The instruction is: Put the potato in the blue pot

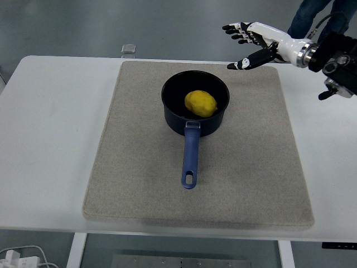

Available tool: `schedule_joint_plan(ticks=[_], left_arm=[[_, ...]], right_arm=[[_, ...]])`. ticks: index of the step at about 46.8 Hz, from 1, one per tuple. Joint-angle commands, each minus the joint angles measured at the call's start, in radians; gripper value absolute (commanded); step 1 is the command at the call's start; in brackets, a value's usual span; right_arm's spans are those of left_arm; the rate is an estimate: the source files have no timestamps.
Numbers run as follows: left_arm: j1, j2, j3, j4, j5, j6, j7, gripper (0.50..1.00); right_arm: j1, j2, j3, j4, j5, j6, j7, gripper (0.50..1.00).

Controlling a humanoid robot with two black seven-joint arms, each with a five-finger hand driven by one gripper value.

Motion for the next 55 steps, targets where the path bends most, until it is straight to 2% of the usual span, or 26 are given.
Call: schedule_joint_plan(ticks=[1,10,12,20,28,35,55], left_arm=[[0.000,0.000,0.000,0.000,0.000,0.000,0.000,1.000],[0.000,0.000,0.000,0.000,0.000,0.000,0.000,1.000],[0.000,0.000,0.000,0.000,0.000,0.000,0.000,1.000],[0.000,0.000,0.000,0.000,0.000,0.000,0.000,1.000],[0.000,0.000,0.000,0.000,0.000,0.000,0.000,1.000],[0.000,0.000,0.000,0.000,0.000,0.000,0.000,1.000],[0.000,0.000,0.000,0.000,0.000,0.000,0.000,1.000]], right_arm=[[-0.018,-0.044,0.013,-0.002,0.120,0.009,0.000,0.924],[-0.061,-0.116,0.017,-0.021,0.395,0.040,-0.012,0.924],[-0.075,-0.116,0.015,-0.042,0.459,0.043,-0.024,0.924],[-0.133,-0.106,0.018,-0.139,0.709,0.046,-0.127,0.926],[-0.162,-0.100,0.018,-0.177,0.881,0.066,-0.147,0.926],[-0.181,-0.096,0.020,-0.180,1.019,0.065,-0.193,0.926],[-0.218,-0.047,0.017,-0.205,1.045,0.066,-0.195,0.926]])
